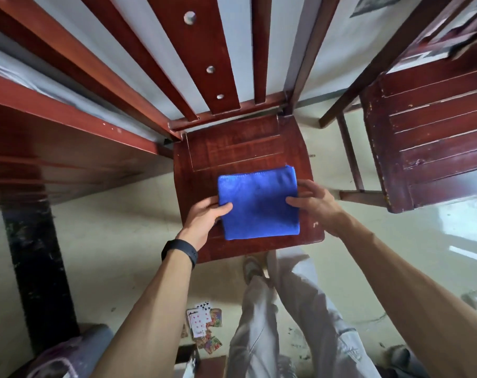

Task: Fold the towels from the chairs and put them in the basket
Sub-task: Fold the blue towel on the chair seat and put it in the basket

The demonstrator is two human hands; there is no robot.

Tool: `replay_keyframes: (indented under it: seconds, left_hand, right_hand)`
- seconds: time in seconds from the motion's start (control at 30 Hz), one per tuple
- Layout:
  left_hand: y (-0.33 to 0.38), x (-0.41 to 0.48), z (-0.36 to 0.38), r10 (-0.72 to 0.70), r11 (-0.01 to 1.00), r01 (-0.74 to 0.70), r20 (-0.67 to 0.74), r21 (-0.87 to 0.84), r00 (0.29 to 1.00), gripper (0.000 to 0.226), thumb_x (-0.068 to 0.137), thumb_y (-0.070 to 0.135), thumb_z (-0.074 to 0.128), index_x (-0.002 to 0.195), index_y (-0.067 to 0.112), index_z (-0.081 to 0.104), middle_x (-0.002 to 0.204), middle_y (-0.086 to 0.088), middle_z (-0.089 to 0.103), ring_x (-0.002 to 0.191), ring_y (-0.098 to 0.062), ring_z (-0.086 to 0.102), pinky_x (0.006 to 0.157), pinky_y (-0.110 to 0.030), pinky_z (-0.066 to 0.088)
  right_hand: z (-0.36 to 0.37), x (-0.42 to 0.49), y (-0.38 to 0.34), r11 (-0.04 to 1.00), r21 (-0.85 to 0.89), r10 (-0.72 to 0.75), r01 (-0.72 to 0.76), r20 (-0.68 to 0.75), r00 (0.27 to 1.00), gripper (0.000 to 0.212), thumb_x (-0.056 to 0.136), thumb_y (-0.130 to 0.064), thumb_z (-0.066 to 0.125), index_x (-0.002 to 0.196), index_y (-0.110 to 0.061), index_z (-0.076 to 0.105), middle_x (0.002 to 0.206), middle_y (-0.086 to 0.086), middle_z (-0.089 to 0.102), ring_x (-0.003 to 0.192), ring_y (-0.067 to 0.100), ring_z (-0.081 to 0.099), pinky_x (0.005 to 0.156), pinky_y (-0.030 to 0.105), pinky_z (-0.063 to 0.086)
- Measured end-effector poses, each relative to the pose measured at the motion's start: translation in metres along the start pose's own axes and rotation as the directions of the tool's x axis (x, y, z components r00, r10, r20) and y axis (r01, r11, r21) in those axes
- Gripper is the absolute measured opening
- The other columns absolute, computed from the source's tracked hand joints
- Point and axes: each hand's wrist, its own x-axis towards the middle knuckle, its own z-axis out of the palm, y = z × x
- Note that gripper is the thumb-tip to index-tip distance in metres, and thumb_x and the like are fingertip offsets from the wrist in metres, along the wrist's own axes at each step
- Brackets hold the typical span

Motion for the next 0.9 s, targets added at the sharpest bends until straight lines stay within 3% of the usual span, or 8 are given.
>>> replay_keyframes:
  seconds: [0.07,0.17,0.3,0.4,0.53,0.63,0.77,0.9]
  left_hand:
    - [0.024,-0.033,0.002,0.040,0.999,-0.041,0.064,0.016,0.997,0.032,0.081,0.010,0.077,0.112,0.011,0.073,0.112,-0.008,0.075,0.111,-0.027,0.068,0.107,-0.040,0.045]
    - [0.066,-0.093,0.014,0.105,0.994,-0.107,0.155,0.006,0.982,0.029,0.085,0.009,0.073,0.113,0.011,0.071,0.112,-0.009,0.074,0.106,-0.030,0.068,0.091,-0.038,0.051]
    - [0.123,-0.182,0.043,0.183,0.978,-0.205,0.335,0.032,0.924,0.031,0.089,0.012,0.070,0.119,0.020,0.068,0.120,-0.005,0.071,0.106,-0.026,0.069,0.090,-0.042,0.052]
    - [0.154,-0.246,0.074,0.209,0.961,-0.266,0.439,0.072,0.874,0.033,0.088,0.014,0.071,0.119,0.026,0.069,0.121,-0.003,0.071,0.102,-0.022,0.069,0.088,-0.040,0.052]
    - [0.182,-0.323,0.134,0.223,0.925,-0.355,0.566,0.133,0.793,0.040,0.086,0.013,0.072,0.122,0.028,0.064,0.113,-0.001,0.072,0.096,-0.023,0.071,0.084,-0.044,0.055]
    - [0.191,-0.370,0.182,0.208,0.863,-0.455,0.668,0.219,0.715,0.041,0.087,0.018,0.074,0.121,0.038,0.063,0.115,-0.001,0.072,0.103,-0.027,0.069,0.086,-0.050,0.054]
    - [0.191,-0.412,0.257,0.181,0.799,-0.546,0.763,0.254,0.621,0.034,0.089,0.015,0.070,0.114,0.037,0.064,0.089,0.007,0.073,0.085,-0.020,0.067,0.078,-0.041,0.052]
    - [0.186,-0.433,0.345,0.107,0.757,-0.586,0.830,0.289,0.548,0.034,0.090,0.014,0.069,0.118,0.032,0.063,0.096,0.005,0.074,0.079,-0.014,0.070,0.069,-0.032,0.054]
  right_hand:
    - [-0.013,-0.039,-0.016,0.998,0.068,-0.020,0.018,0.030,0.999,0.041,0.087,-0.009,0.074,0.124,-0.023,0.065,0.103,0.004,0.076,0.097,0.023,0.073,0.085,0.035,0.059]
    - [-0.034,-0.111,-0.045,0.979,0.189,-0.086,0.082,0.013,0.996,0.033,0.091,-0.007,0.070,0.117,-0.026,0.064,0.095,0.004,0.074,0.084,0.019,0.072,0.073,0.032,0.060]
    - [-0.062,-0.219,-0.072,0.940,0.245,-0.208,0.236,-0.136,0.969,0.038,0.090,-0.015,0.072,0.124,-0.031,0.062,0.097,0.006,0.069,0.086,0.018,0.070,0.065,0.036,0.059]
    - [-0.083,-0.299,-0.076,0.907,0.258,-0.277,0.333,-0.231,0.933,0.038,0.093,-0.016,0.070,0.124,-0.036,0.062,0.097,0.006,0.068,0.091,0.022,0.070,0.067,0.040,0.060]
    - [-0.116,-0.398,-0.063,0.828,0.304,-0.332,0.471,-0.413,0.848,0.040,0.093,-0.014,0.068,0.125,-0.037,0.060,0.088,-0.003,0.071,0.093,0.023,0.070,0.067,0.039,0.060]
    - [-0.141,-0.456,-0.045,0.786,0.317,-0.324,0.531,-0.520,0.790,0.040,0.095,-0.014,0.066,0.124,-0.040,0.060,0.091,-0.003,0.073,0.090,0.016,0.073,0.065,0.037,0.059]
    - [-0.181,-0.508,-0.020,0.718,0.349,-0.278,0.602,-0.650,0.707,0.042,0.095,-0.013,0.066,0.128,-0.037,0.058,0.104,0.007,0.074,0.090,0.019,0.073,0.063,0.036,0.059]
    - [-0.233,-0.540,0.004,0.670,0.341,-0.220,0.660,-0.757,0.615,0.042,0.095,-0.011,0.066,0.129,-0.035,0.059,0.105,0.009,0.075,0.092,0.021,0.073,0.062,0.037,0.059]
